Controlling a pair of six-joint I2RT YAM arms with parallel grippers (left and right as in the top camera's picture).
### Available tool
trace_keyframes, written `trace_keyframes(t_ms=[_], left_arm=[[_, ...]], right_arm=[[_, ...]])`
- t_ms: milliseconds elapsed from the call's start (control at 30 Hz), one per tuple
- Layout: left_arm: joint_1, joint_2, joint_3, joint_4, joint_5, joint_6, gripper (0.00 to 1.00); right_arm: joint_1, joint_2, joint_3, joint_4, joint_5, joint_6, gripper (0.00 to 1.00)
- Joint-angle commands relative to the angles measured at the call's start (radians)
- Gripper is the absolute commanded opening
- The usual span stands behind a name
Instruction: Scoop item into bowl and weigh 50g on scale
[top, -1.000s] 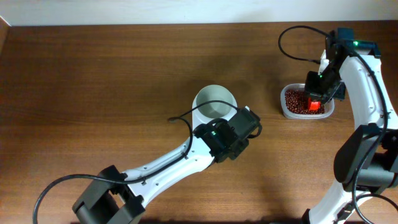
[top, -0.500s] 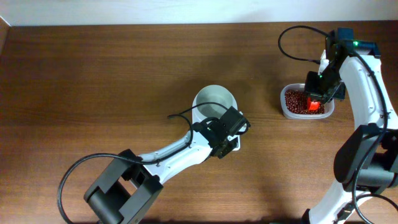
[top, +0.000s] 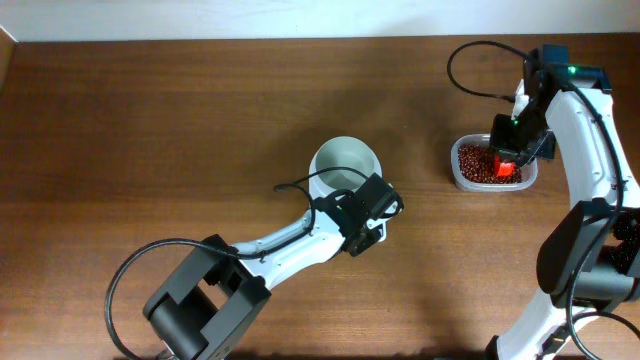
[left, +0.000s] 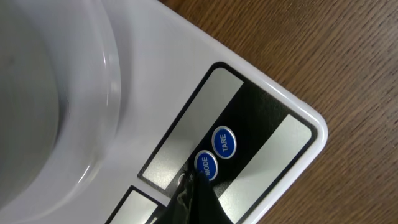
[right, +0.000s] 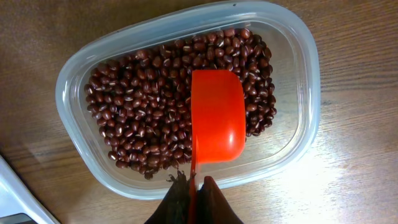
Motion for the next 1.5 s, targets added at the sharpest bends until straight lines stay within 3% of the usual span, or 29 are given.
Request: trace_keyframes(t_ms=[0,400,1467], left_arm=[[-0.003,0.04,0.001,0.001,-0.002,0.016,0.0],[-0.003,0.056,0.001,0.016,-0.065,0.016,0.0],[-0.003,0.093,0.011,-0.049,-0.045,0.051,0.0]], right_arm=[[0.003,-0.007,-0.003,0.009,-0.002,-0.005,0.09],[0.003,-0.007,-0.003,0.009,-0.002,-0.004,0.09],[0.003,-0.007,-0.003,0.01,-0.002,-0.005,0.08]])
